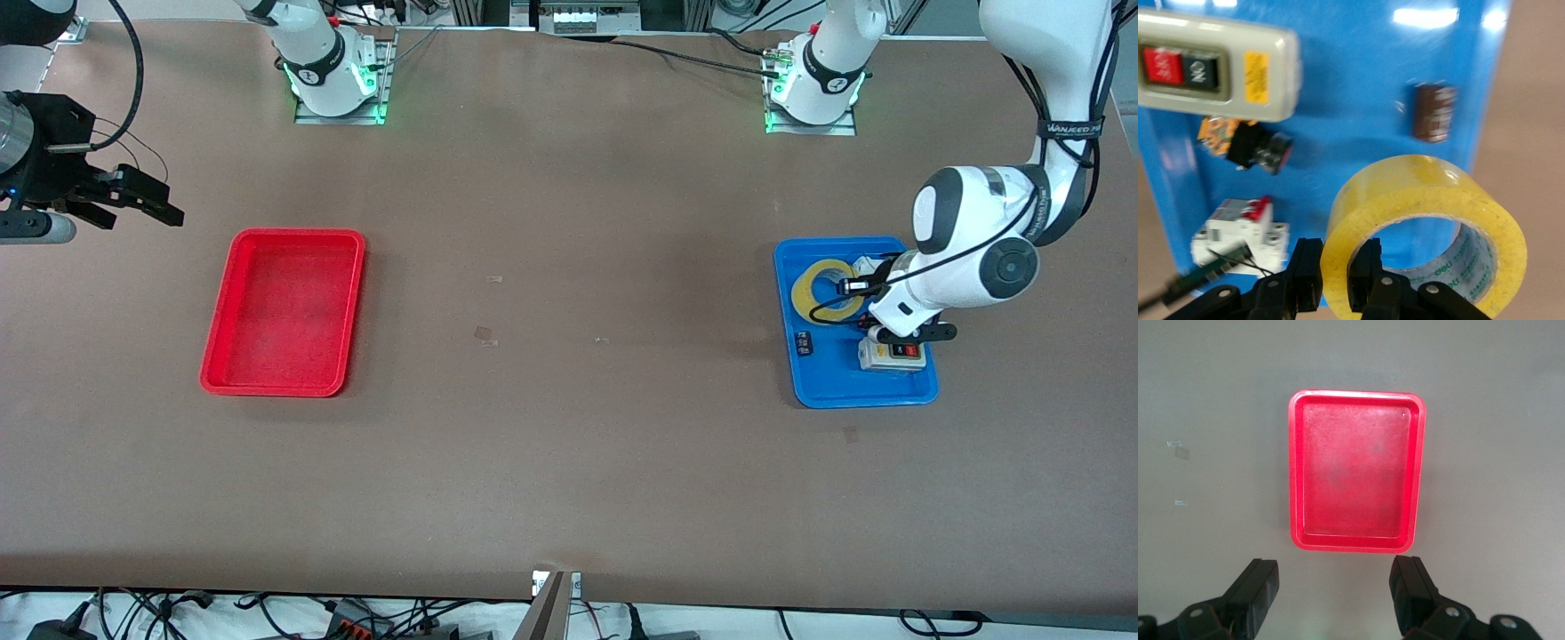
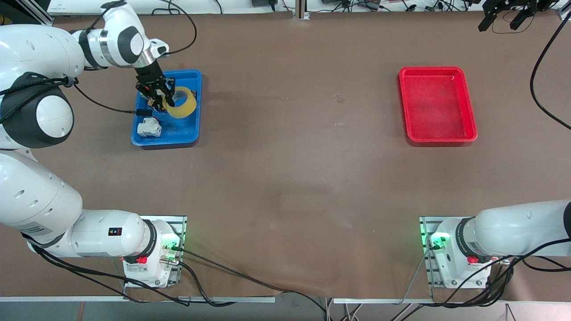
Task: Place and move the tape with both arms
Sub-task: 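Lift the tape with the left gripper and set it mid-table, then withdraw the left gripper while the right gripper reaches toward the tape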
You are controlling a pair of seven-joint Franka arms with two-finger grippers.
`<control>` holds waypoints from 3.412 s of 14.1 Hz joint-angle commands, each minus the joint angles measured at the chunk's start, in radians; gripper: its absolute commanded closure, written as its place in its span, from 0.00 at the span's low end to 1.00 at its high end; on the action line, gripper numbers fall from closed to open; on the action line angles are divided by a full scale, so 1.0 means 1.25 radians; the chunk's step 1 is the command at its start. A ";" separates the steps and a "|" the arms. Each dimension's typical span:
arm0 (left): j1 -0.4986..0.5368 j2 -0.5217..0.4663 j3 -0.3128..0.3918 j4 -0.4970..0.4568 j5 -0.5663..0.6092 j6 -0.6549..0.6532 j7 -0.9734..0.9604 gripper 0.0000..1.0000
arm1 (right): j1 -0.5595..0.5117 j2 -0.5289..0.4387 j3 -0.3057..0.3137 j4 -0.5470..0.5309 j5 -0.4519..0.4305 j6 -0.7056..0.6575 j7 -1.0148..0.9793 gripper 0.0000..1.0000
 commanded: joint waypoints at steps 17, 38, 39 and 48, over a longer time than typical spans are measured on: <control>-0.485 0.356 -0.074 0.477 -0.156 0.053 -0.850 0.94 | -0.005 0.018 0.005 0.003 0.002 -0.007 -0.013 0.00; -0.239 0.080 -0.052 0.410 0.001 -0.331 -0.567 0.00 | 0.176 0.172 0.005 0.003 0.017 0.088 0.003 0.00; -0.222 0.048 -0.052 0.381 0.003 -0.331 -0.532 0.00 | 0.205 0.199 0.005 0.003 0.017 0.119 0.003 0.00; -0.013 -0.209 -0.063 0.241 0.011 -0.373 -0.101 0.00 | 0.463 0.444 0.005 0.012 0.015 0.425 0.444 0.00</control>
